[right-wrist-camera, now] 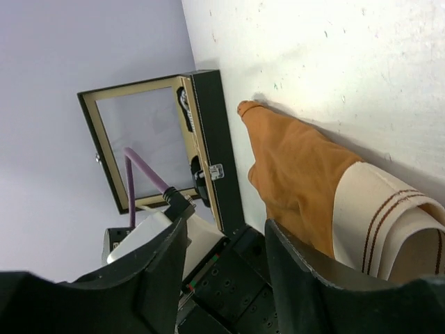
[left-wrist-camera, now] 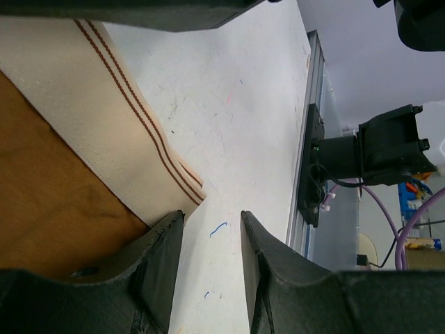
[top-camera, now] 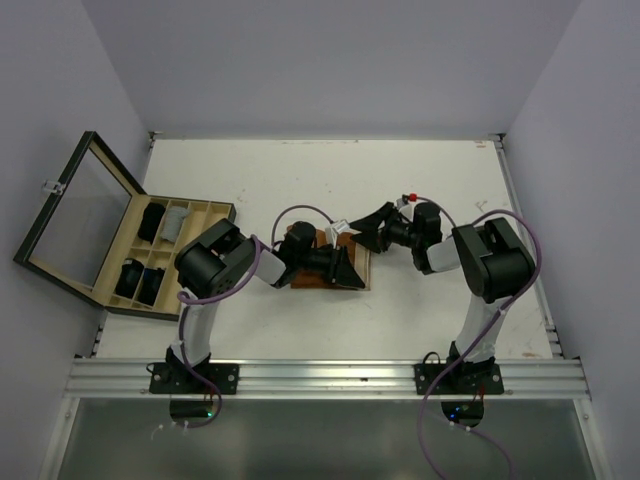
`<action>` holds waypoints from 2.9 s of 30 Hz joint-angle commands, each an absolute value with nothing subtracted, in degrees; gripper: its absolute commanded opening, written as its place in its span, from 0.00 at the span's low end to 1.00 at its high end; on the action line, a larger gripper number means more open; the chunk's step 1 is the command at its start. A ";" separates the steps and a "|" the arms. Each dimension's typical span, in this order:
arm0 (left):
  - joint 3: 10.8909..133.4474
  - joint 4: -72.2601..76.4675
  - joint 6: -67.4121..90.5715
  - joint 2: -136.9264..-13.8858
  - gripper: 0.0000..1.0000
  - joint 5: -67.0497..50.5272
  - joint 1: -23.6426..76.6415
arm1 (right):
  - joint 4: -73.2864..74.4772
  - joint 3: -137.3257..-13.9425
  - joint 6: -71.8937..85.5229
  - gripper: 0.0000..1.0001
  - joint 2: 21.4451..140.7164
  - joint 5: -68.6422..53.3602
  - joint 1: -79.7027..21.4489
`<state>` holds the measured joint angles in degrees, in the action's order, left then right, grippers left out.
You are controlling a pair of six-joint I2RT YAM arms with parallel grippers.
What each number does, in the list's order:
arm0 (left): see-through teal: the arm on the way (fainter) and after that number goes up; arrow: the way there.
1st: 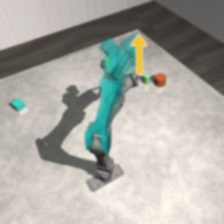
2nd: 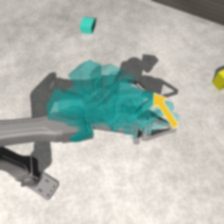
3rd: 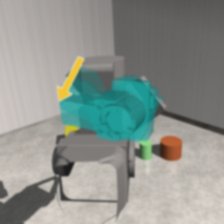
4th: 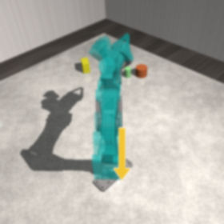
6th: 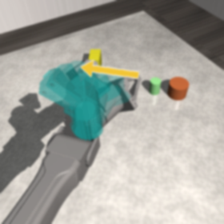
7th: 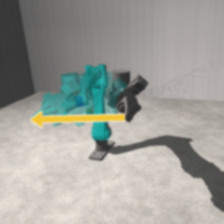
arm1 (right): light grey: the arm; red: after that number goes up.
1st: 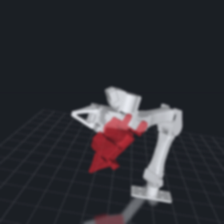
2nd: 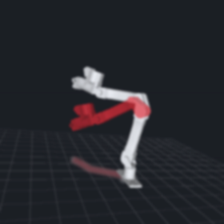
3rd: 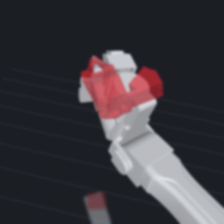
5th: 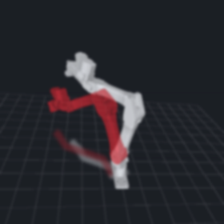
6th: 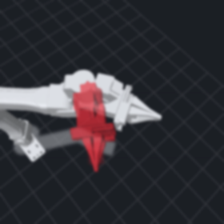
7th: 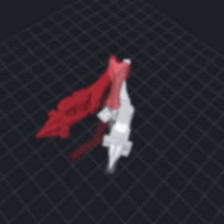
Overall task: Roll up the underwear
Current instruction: Fold the underwear
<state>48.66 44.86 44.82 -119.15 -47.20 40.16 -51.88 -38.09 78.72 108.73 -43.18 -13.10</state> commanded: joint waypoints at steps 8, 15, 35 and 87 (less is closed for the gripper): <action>48.08 40.17 41.84 -120.50 0.43 -45.35 40.61 | -49.56 -42.01 74.09 0.16 108.28 -40.96 -13.09; 48.34 39.46 41.48 -120.59 0.43 -45.26 40.61 | -50.27 -43.33 73.66 0.10 111.26 -39.81 -13.71; 46.85 37.88 40.25 -120.23 0.43 -44.74 39.90 | -47.73 -42.28 60.47 0.00 124.27 -36.74 -12.66; 58.27 28.40 33.67 -105.83 0.66 -47.73 42.36 | -53.79 -52.11 73.03 0.64 111.37 -49.83 -9.40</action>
